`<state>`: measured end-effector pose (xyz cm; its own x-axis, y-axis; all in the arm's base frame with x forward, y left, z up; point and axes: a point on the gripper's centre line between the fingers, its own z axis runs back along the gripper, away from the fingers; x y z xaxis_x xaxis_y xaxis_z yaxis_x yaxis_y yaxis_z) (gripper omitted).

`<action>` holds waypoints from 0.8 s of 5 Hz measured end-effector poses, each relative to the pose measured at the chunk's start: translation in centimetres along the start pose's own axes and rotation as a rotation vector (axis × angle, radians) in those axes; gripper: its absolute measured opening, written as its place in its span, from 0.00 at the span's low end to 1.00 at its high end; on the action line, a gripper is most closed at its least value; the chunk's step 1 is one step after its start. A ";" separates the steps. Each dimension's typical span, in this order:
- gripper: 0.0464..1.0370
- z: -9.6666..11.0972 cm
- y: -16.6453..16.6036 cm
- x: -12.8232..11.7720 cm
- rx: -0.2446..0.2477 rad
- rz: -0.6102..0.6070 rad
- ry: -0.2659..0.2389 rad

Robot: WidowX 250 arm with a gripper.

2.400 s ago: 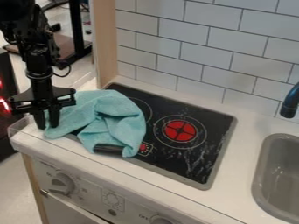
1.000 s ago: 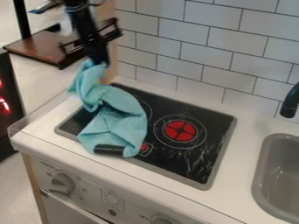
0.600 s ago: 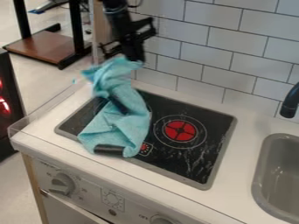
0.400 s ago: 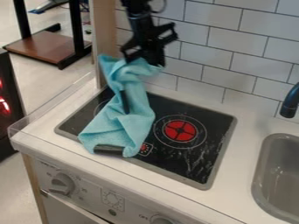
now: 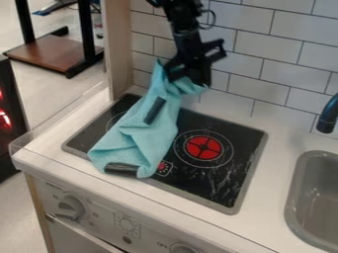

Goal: Unfold the cloth from bottom left to top right

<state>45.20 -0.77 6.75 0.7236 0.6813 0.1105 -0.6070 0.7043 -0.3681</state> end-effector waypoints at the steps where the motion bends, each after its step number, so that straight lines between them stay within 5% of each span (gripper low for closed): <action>1: 0.00 -2.2 -0.9 -0.8 -0.004 -0.025 0.027; 2: 0.02 -3.7 -1.3 -1.4 0.018 -0.065 0.029; 3: 0.16 -4.3 -1.6 -2.1 0.035 -0.085 0.035; 4: 0.43 -4.4 -1.6 -1.9 0.034 -0.078 0.017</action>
<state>46.23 -4.02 3.03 0.7743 0.6210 0.1216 -0.5594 0.7615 -0.3273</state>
